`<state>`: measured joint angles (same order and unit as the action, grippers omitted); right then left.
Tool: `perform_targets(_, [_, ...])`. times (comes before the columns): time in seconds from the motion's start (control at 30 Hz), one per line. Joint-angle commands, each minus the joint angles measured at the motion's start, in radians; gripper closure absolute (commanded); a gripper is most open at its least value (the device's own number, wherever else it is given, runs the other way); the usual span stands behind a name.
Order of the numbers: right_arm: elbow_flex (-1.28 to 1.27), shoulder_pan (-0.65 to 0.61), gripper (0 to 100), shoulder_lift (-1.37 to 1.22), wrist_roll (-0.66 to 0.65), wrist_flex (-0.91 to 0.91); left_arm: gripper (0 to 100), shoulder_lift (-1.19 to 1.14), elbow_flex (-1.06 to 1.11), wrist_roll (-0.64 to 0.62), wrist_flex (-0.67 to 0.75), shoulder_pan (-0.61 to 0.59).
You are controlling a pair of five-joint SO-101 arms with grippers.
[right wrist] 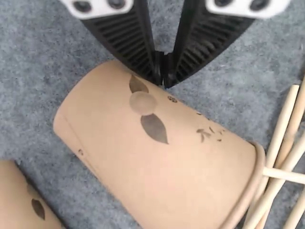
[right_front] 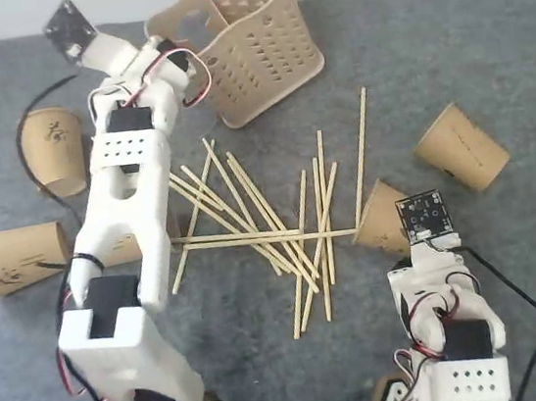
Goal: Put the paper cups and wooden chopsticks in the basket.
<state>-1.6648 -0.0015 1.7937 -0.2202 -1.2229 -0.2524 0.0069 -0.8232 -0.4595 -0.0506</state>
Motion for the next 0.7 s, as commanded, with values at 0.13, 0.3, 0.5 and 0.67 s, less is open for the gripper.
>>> perform_targets(0.13, [-0.014, 0.002, 99.1, 0.018, -0.014, 0.022, 99, 0.029, -0.059, 0.330, -0.109, 0.064])
perform_targets(0.3, [-0.014, 0.002, 99.1, 0.018, -0.014, 0.022, 99, 0.069, -0.156, 0.425, -0.365, 0.075])
perform_targets(0.5, [-0.014, 0.002, 99.1, 0.018, -0.014, 0.022, 99, 0.091, -0.275, 0.483, -0.574, 0.064])
perform_targets(0.67, [-0.014, 0.002, 99.1, 0.018, -0.014, 0.022, 99, 0.100, -0.335, 0.519, -0.628, 0.064])
